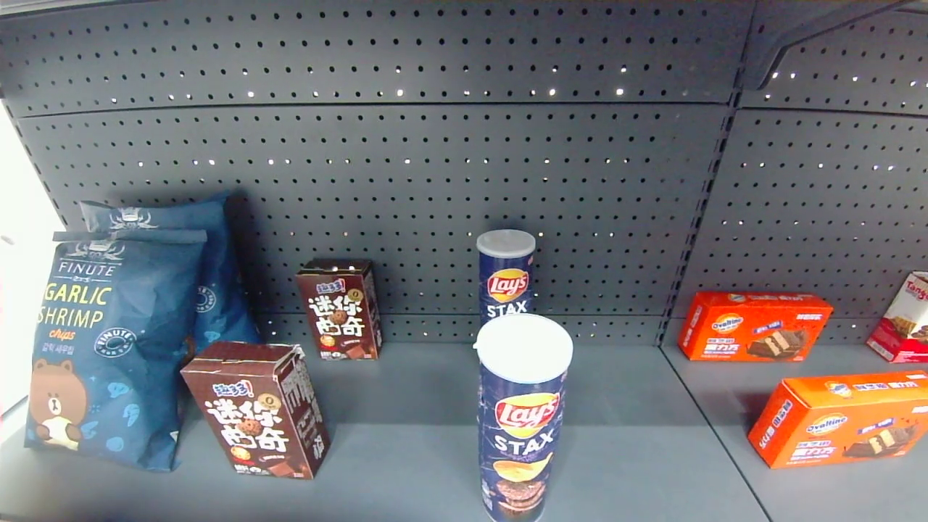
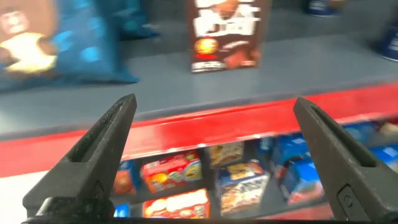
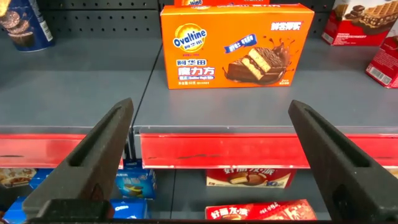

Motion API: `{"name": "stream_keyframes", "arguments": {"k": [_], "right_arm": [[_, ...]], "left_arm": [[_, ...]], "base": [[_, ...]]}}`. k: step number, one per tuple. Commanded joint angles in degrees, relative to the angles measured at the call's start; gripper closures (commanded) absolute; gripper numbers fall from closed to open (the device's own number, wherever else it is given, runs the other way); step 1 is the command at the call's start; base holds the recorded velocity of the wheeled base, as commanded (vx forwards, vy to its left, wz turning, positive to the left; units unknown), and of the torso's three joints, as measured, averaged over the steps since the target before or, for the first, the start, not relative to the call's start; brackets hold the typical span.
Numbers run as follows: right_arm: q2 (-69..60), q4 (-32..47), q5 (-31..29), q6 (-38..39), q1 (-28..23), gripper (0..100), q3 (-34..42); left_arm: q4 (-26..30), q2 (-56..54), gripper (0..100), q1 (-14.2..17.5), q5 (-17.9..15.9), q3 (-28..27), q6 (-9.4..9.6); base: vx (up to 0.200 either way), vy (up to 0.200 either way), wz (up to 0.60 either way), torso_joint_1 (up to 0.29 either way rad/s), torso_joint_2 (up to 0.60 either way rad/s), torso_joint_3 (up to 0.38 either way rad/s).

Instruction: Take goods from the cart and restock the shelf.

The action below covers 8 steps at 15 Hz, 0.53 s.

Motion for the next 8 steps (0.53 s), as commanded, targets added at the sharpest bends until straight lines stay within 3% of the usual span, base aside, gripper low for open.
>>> {"name": "stream_keyframes", "arguments": {"k": [1, 3, 5, 8], "right_arm": [[0.0, 0.0, 0.0, 0.0, 0.0, 0, 0.0], [0.0, 0.0, 0.0, 0.0, 0.0, 0, 0.0], [0.0, 0.0, 0.0, 0.0, 0.0, 0, 0.0], [0.0, 0.0, 0.0, 0.0, 0.0, 0, 0.0]], "left_arm": [[0.0, 0.1, 0, 1.8, -0.1, 0.0, 0.09], [0.0, -0.4, 0, 11.5, 0.2, 0.0, -0.18], [0.0, -4.8, 0, 7.5, -0.1, 0.0, -0.09], [0.1, -5.7, 0, 7.3, 0.2, 0.0, -0.35]], "base": [[0.0, 0.0, 0.0, 0.0, 0.0, 0.0], [0.0, 0.0, 0.0, 0.0, 0.0, 0.0], [0.0, 0.0, 0.0, 0.0, 0.0, 0.0], [0.0, 0.0, 0.0, 0.0, 0.0, 0.0]]}}
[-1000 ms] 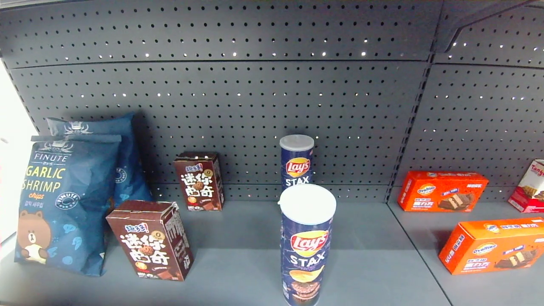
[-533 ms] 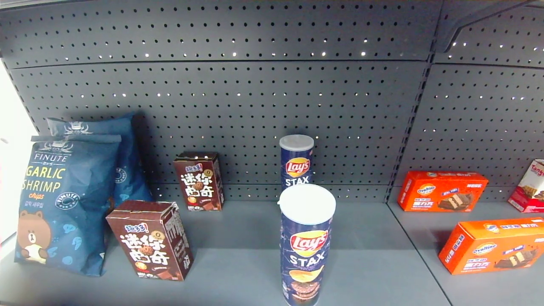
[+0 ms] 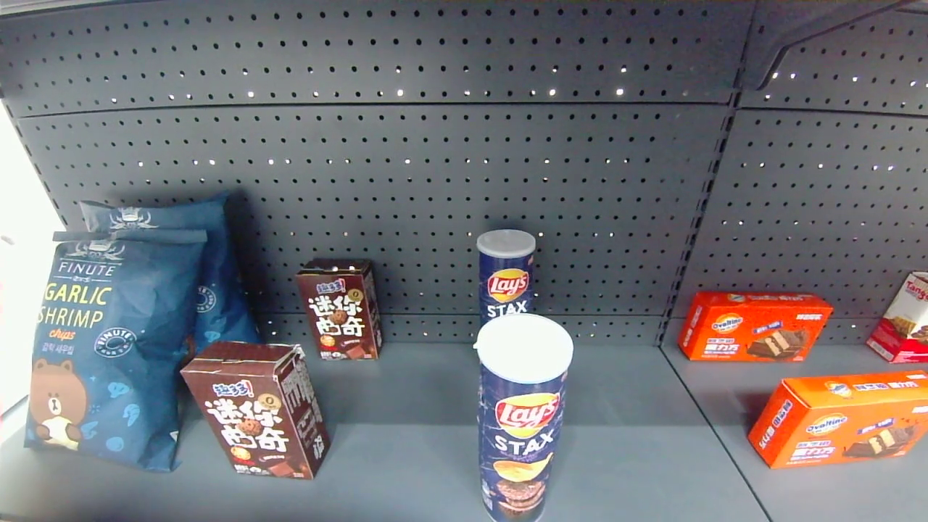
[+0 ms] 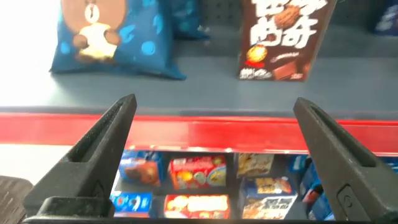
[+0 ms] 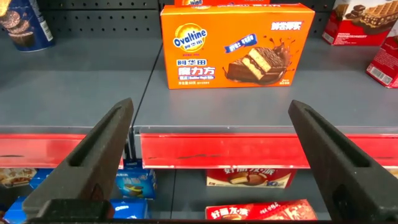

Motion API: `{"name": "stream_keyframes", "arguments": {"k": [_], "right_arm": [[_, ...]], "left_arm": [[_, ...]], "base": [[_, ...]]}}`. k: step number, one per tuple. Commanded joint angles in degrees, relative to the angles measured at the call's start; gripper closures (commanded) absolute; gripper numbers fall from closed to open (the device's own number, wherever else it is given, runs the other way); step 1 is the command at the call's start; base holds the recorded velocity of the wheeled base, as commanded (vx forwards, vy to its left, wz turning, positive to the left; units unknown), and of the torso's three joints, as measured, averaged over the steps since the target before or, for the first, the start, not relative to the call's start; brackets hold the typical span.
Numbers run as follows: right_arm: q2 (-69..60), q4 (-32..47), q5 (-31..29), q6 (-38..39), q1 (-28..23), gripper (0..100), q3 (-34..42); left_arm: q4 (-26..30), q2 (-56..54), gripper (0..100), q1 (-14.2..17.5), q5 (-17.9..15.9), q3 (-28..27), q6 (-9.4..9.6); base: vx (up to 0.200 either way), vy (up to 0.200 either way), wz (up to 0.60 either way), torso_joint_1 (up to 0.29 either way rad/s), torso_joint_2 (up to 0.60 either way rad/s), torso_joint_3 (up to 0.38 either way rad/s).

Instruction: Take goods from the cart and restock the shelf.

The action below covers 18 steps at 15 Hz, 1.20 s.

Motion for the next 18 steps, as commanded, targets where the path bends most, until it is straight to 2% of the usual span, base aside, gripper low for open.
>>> {"name": "stream_keyframes", "arguments": {"k": [1, 18], "right_arm": [[0.0, 0.0, 0.0, 0.0, 0.0, 0, 0.0], [0.0, 0.0, 0.1, -0.1, 0.0, 0, 0.0]], "left_arm": [[0.0, -2.1, 0, -0.7, 0.0, 0.0, -0.02], [0.0, -2.0, 0, -0.7, -0.1, 0.0, -0.02]], "base": [[0.0, 0.0, 0.0, 0.0, 0.0, 0.0], [0.0, 0.0, 0.0, 0.0, 0.0, 0.0]]}}
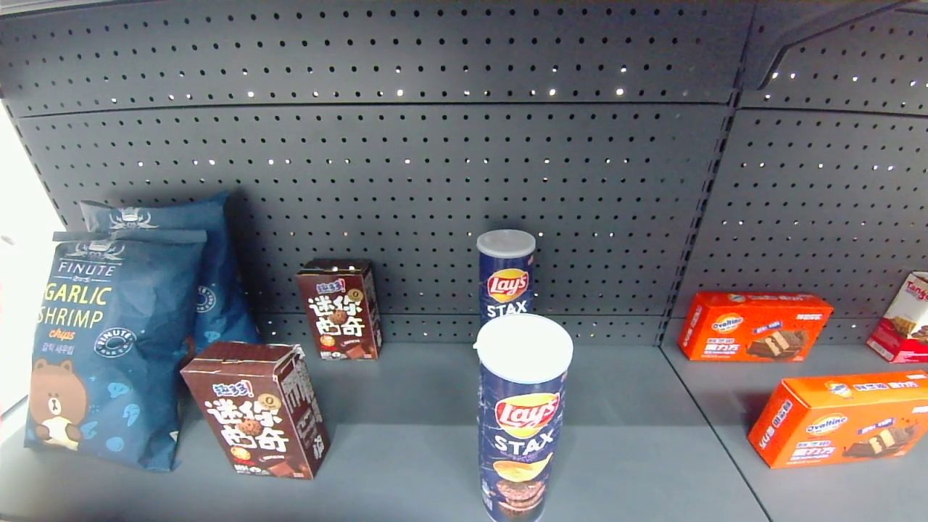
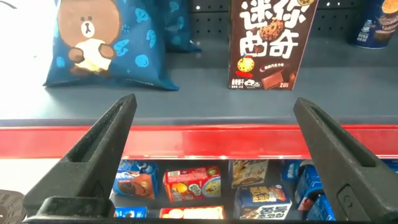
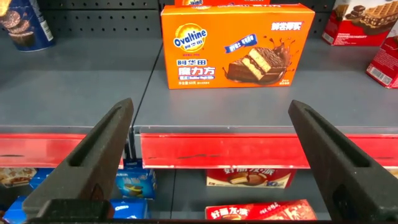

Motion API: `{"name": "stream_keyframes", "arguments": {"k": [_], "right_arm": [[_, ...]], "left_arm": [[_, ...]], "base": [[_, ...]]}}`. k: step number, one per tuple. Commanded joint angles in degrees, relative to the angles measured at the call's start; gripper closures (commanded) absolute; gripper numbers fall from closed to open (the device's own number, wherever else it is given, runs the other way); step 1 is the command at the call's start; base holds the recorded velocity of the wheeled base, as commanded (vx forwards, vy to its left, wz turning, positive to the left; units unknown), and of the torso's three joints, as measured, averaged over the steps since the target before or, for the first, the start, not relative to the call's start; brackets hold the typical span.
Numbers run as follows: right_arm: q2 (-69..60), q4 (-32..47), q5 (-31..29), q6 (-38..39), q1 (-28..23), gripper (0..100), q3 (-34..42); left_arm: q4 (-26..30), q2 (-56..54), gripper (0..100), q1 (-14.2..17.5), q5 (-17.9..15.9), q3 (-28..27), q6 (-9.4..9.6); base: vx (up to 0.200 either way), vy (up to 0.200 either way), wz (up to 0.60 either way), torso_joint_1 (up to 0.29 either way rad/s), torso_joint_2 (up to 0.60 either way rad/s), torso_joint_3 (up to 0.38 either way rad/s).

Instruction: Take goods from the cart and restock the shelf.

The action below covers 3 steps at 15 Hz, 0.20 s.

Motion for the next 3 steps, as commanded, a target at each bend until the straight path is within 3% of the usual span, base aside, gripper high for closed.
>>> {"name": "stream_keyframes", "arguments": {"k": [1, 3], "right_arm": [[0.0, 0.0, 0.0, 0.0, 0.0, 0, 0.0], [0.0, 0.0, 0.0, 0.0, 0.0, 0, 0.0]], "left_arm": [[0.0, -0.1, 0, 0.0, 0.0, 0.0, 0.01], [0.0, -0.1, 0, 0.0, 0.1, 0.0, 0.01]], "base": [[0.0, 0.0, 0.0, 0.0, 0.0, 0.0], [0.0, 0.0, 0.0, 0.0, 0.0, 0.0]]}}
